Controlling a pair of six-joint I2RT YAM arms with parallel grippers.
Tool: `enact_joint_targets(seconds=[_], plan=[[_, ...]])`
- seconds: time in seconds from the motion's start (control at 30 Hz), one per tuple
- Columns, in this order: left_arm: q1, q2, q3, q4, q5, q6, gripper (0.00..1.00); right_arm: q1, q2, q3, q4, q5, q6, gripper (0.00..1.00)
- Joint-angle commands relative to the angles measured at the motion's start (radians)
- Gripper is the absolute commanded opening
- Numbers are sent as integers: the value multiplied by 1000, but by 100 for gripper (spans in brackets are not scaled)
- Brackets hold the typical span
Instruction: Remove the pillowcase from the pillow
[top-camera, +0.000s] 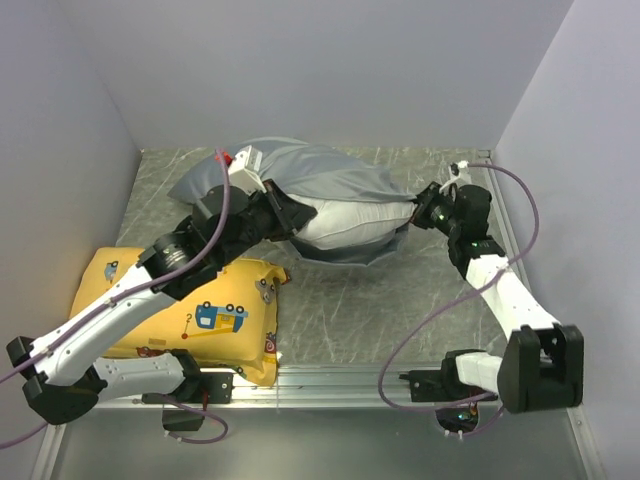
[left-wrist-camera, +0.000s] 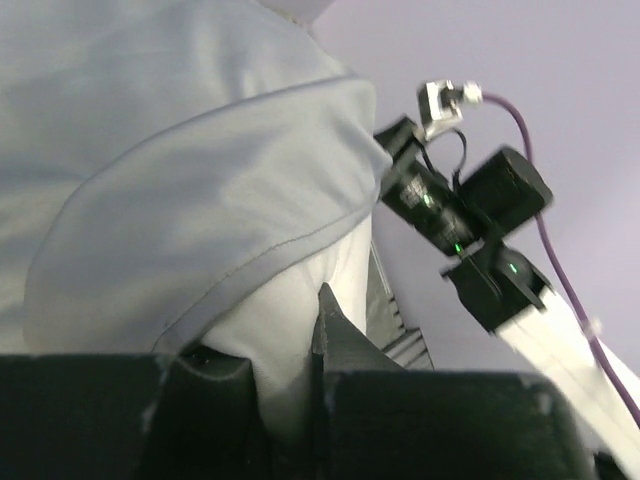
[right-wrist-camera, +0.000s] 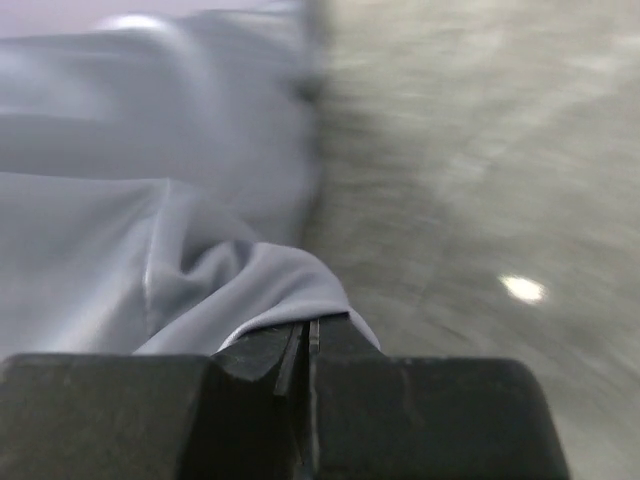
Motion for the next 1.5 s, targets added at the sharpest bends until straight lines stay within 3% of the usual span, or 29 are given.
enact_joint_targets(seconds=[0.0, 0.1, 0.17, 0.33, 0.63, 0.77, 0.93, 1.17, 1.23, 1.37, 1.47], plan=[[20, -85, 116, 97, 184, 59, 1, -11, 79, -35, 501, -354, 118, 1], [34, -50, 176, 62, 296, 82, 0, -11, 164, -39, 715, -495, 253, 9], [45, -48, 159, 68, 348, 82, 0, -9, 213, -11, 739, -534, 267, 15], [91, -61, 29, 117, 550, 76, 1, -12, 276, 61, 574, -502, 194, 29], [108, -116, -190, 142, 709, 116, 0, -22, 241, 78, 440, -416, 91, 59], [106, -128, -257, 160, 795, 153, 1, -23, 253, 121, 328, -347, 25, 62], [106, -124, -326, 182, 897, 194, 1, -22, 251, 138, 364, -385, 19, 68], [106, -119, -332, 202, 963, 245, 1, 26, 328, 228, 305, -434, -15, 65], [106, -124, -307, 188, 944, 260, 0, 44, 350, 236, 292, -426, -29, 59], [106, -110, -246, 150, 852, 295, 0, 60, 299, 185, 305, -332, -20, 60], [108, -85, -217, 160, 830, 296, 1, 60, 206, 196, 187, -184, -50, 61]])
